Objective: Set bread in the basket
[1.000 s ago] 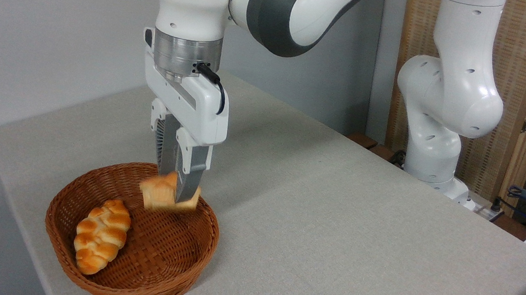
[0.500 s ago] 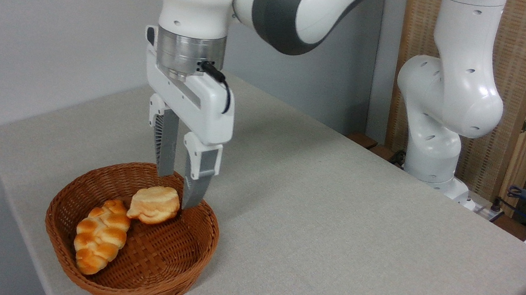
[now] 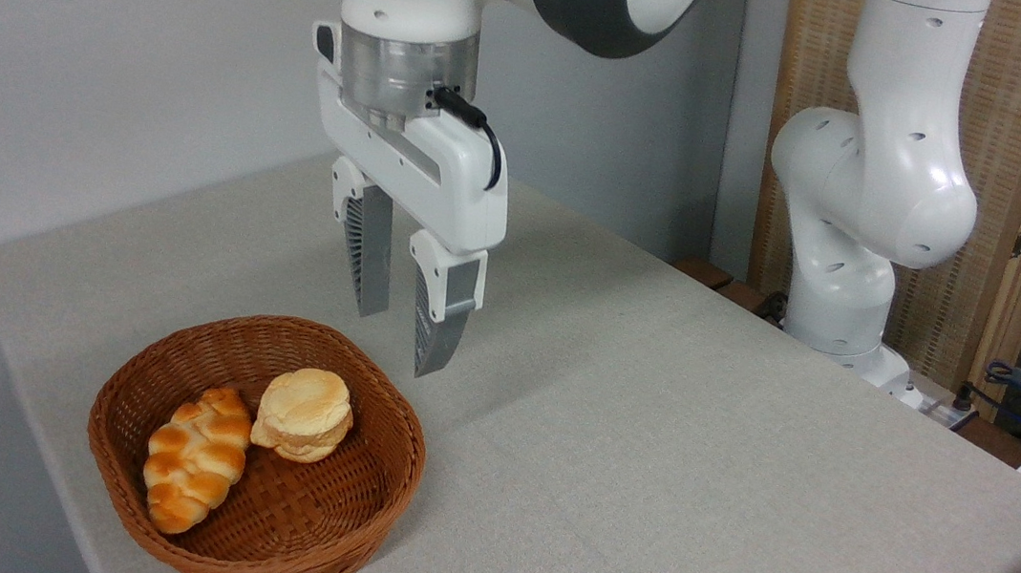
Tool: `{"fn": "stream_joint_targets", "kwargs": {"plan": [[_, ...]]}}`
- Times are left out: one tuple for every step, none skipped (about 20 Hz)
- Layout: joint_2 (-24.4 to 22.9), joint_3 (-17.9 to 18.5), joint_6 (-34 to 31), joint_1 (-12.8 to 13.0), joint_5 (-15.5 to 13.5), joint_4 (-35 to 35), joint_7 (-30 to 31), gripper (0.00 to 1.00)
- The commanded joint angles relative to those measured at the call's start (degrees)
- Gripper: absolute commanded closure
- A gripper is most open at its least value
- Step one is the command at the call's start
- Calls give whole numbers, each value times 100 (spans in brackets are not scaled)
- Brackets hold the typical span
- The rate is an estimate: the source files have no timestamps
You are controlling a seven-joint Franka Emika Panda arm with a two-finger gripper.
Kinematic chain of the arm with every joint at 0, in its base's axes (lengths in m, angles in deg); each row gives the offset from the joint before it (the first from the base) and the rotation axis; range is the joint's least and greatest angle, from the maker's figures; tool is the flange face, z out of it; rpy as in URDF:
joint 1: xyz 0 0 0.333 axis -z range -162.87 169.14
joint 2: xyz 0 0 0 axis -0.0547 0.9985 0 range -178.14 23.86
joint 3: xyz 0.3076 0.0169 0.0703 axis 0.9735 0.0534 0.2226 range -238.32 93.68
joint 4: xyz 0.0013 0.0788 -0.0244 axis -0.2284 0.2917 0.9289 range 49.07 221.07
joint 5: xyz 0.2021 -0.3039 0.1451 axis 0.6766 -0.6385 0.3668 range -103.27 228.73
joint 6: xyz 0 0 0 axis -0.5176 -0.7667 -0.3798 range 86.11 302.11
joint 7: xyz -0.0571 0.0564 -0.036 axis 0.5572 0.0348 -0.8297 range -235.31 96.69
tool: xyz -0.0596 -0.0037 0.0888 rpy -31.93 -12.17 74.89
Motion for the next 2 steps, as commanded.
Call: {"fn": "stream_joint_targets", "kwargs": {"plan": [[33, 53, -143, 42, 16, -191, -44, 0], [60, 53, -134, 42, 24, -199, -70, 0]]}}
